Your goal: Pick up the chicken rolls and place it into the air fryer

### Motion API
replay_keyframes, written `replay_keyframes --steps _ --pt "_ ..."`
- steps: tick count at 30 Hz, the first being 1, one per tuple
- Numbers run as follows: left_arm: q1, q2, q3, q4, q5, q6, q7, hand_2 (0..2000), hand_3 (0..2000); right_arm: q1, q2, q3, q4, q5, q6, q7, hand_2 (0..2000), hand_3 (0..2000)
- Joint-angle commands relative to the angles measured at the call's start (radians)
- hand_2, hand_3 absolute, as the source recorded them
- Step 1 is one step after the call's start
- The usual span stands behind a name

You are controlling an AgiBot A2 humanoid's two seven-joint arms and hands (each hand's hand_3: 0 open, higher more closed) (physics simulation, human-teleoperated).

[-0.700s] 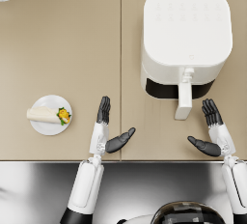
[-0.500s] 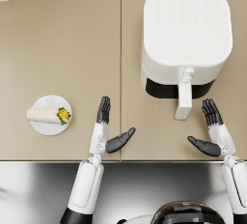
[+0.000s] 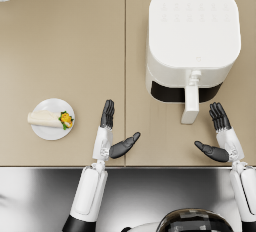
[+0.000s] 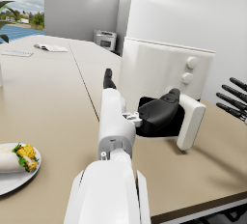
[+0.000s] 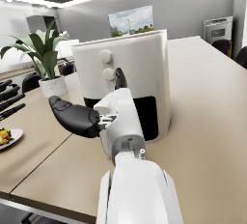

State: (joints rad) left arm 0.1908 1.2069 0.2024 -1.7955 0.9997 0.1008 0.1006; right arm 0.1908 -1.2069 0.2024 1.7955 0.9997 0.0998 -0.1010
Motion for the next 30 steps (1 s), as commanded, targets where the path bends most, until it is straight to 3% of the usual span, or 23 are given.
replay_keyframes --steps 1,6,10,17,30 --pt "0.000 0.000 0.000 0.000 0.000 0.000 0.000 0 0 0.000 0.000 0.000 0.000 0.000 0.000 0.000 0 0" --pt "-0.013 0.006 -0.048 -0.050 0.000 -0.074 -0.074 0 0 0.022 -0.026 0.030 -0.001 0.000 -0.073 0.074 0 0" --pt "-0.009 0.019 -0.137 -0.046 0.000 -0.094 -0.094 0 0 0.035 -0.048 0.048 -0.036 0.000 -0.093 0.094 0 0" --pt "-0.032 0.031 -0.270 -0.052 0.311 -0.100 -0.100 0 0 0.064 -0.083 0.028 -0.102 0.277 -0.099 0.100 0 0" --pt "-0.009 0.036 -0.481 0.025 0.896 -0.101 -0.101 0 0 0.057 -0.112 0.021 -0.212 0.334 -0.100 0.101 0 0"
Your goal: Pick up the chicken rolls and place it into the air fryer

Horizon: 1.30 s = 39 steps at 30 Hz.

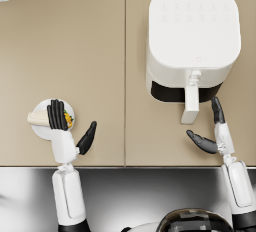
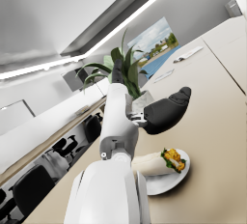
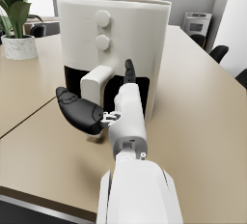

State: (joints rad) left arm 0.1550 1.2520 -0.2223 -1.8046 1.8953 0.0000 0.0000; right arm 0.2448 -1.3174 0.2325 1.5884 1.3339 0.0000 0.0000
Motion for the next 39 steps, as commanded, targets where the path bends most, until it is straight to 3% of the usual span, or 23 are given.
replay_keyframes --steps 1,2,4,6,9,15,23,34,39 --pt "0.040 -0.015 -0.079 0.042 0.045 -0.071 -0.010 0 0 0.000 -0.003 -0.009 -0.010 0.000 0.000 0.000 0 0" --pt "0.045 -0.018 -0.095 0.042 0.091 -0.192 -0.043 0 0 -0.002 -0.004 -0.009 -0.016 0.000 0.000 0.000 0 0" --pt "0.051 -0.021 -0.123 0.044 0.181 -0.343 -0.093 0 0 -0.004 -0.008 -0.007 -0.024 0.001 0.000 0.000 0 0" --pt "0.045 -0.018 -0.144 0.050 0.272 -0.418 -0.119 0 0 -0.009 -0.010 -0.006 -0.022 0.001 0.000 0.000 0 0" --pt "0.058 -0.025 -0.170 0.060 0.408 -0.468 -0.137 0 0 -0.008 -0.018 -0.007 -0.032 0.001 0.000 0.000 0 0" --pt "0.093 -0.039 -0.148 0.174 0.681 -0.494 -0.145 0 0 -0.006 -0.032 -0.020 -0.050 0.001 0.000 0.000 0 0" --pt "0.219 -0.065 -0.082 0.386 1.033 -0.497 -0.148 0 0 0.000 -0.051 -0.016 -0.104 0.001 0.000 0.000 0 0" --pt "0.311 -0.058 0.019 0.577 1.113 -0.497 -0.146 0 0 0.050 -0.089 -0.024 -0.189 0.000 0.000 0.000 0 0" --pt "0.358 -0.057 0.029 0.724 1.115 -0.457 -0.155 0 0 0.053 -0.099 -0.027 -0.195 0.000 0.000 0.000 0 0"
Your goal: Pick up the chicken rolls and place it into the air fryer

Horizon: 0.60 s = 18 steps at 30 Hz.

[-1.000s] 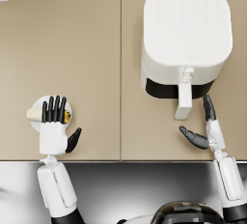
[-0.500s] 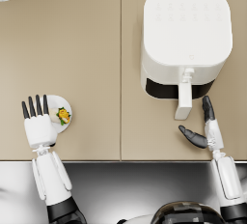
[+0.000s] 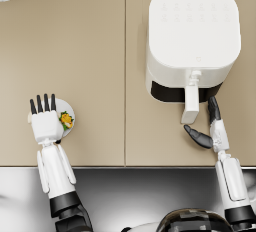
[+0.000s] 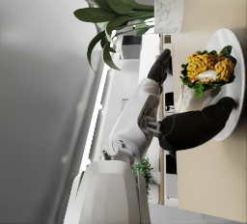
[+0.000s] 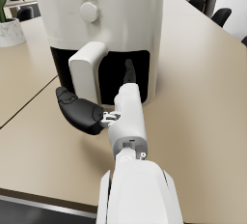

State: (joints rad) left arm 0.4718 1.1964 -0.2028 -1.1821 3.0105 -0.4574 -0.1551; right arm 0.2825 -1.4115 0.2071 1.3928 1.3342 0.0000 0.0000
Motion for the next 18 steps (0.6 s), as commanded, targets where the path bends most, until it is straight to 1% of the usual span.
replay_keyframes --steps 1,2,4,5,6,7,9,10,11,13,15,17,18 --pt "0.046 -0.002 0.011 0.119 0.000 0.011 -0.003 0 0 0.015 -0.007 0.001 -0.003 0.000 0.000 0.000 0 0" --pt "0.051 -0.002 0.011 0.135 0.000 0.020 -0.005 0 0 0.015 -0.008 0.004 -0.006 0.000 0.000 0.000 0 0" --pt "0.042 -0.004 0.018 0.134 0.000 0.076 -0.037 0 0 0.009 -0.010 0.026 -0.010 0.000 0.000 0.000 0 0" --pt "0.044 -0.005 0.016 0.137 0.001 0.094 -0.049 1361 327 0.015 -0.014 0.042 -0.029 0.000 0.000 0.000 0 0" --pt "0.053 -0.005 0.021 0.150 0.001 0.087 -0.056 2000 653 0.022 -0.019 0.062 -0.043 0.000 0.000 0.000 0 0" --pt "0.052 -0.005 0.022 0.144 0.001 0.110 -0.063 2000 980 0.028 -0.023 0.072 -0.056 0.000 0.000 0.000 0 0" --pt "0.072 -0.005 0.032 0.143 0.001 0.145 -0.074 2000 1633 0.058 -0.040 0.094 -0.128 0.000 0.000 0.000 0 0" --pt "0.075 -0.004 0.039 0.137 0.001 0.144 -0.076 2000 1960 0.066 -0.045 0.096 -0.150 0.000 0.000 0.000 0 0" --pt "0.079 -0.003 0.044 0.129 0.001 0.152 -0.075 2000 2000 0.070 -0.049 0.100 -0.171 0.000 0.000 0.000 0 0" --pt "0.086 0.000 0.047 0.097 0.001 0.152 -0.073 2000 2000 0.077 -0.055 0.097 -0.201 0.000 0.000 0.000 0 0" --pt "0.076 0.003 0.052 0.028 0.001 0.181 -0.051 2000 2000 0.089 -0.063 0.096 -0.231 0.000 0.000 0.000 0 0" --pt "0.070 0.006 0.056 -0.051 0.000 0.286 0.015 2000 2000 0.102 -0.071 0.094 -0.237 0.000 0.000 0.000 0 0" --pt "0.061 0.008 0.057 -0.116 0.000 0.322 0.055 2000 2000 0.107 -0.075 0.096 -0.233 0.000 -0.001 0.005 0 0"
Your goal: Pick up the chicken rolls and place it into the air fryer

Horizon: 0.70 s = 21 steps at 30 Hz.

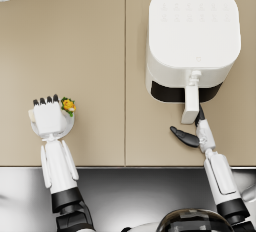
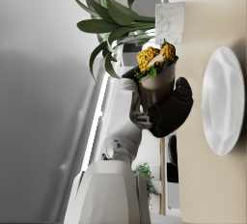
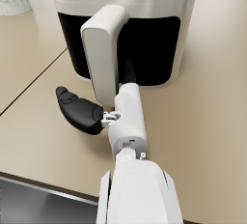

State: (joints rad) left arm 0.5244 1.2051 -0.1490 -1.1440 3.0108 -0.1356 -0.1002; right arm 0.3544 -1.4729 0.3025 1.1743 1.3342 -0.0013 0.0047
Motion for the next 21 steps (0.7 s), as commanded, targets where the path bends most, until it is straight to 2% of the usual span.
replay_keyframes --steps 1,3,6,7,8,12,13,14,15,21 --pt "-0.002 0.001 0.006 -0.210 0.000 0.026 0.028 2000 2000 0.037 -0.016 0.004 -0.004 0.000 0.000 -0.001 0 0" --pt "-0.020 0.005 0.021 -0.317 0.000 0.057 0.063 2000 2000 0.039 -0.020 0.007 0.012 0.000 -0.002 -0.003 0 0" --pt "-0.044 0.009 0.048 -0.442 -0.001 0.077 0.085 2000 2000 0.042 -0.024 0.009 0.038 0.001 -0.008 -0.005 0 0" --pt "-0.049 0.011 0.057 -0.468 -0.001 0.081 0.089 2000 2000 0.031 -0.019 0.011 0.062 0.001 -0.011 -0.006 1361 327" --pt "-0.056 0.012 0.071 -0.494 -0.001 0.081 0.091 2000 2000 0.030 -0.019 0.017 0.080 0.002 -0.027 -0.006 2000 653" --pt "-0.095 0.015 0.118 -0.525 -0.001 0.078 0.096 2000 2000 0.018 -0.011 0.026 0.158 0.003 -0.112 -0.006 2000 1960" --pt "-0.109 0.015 0.130 -0.536 -0.001 0.076 0.096 2000 2000 0.015 -0.011 0.031 0.179 0.002 -0.105 -0.007 2000 2000" --pt "-0.120 0.015 0.143 -0.548 -0.001 0.075 0.097 2000 2000 0.009 -0.003 0.047 0.196 0.005 -0.062 -0.008 2000 2000" --pt "-0.128 0.016 0.147 -0.567 -0.001 0.074 0.097 2000 2000 -0.004 0.009 0.066 0.220 0.005 -0.048 -0.009 2000 2000" --pt "-0.100 0.035 0.213 -0.635 -0.002 0.073 0.098 2000 2000 -0.109 0.118 0.210 0.395 0.006 -0.116 -0.015 2000 2000"
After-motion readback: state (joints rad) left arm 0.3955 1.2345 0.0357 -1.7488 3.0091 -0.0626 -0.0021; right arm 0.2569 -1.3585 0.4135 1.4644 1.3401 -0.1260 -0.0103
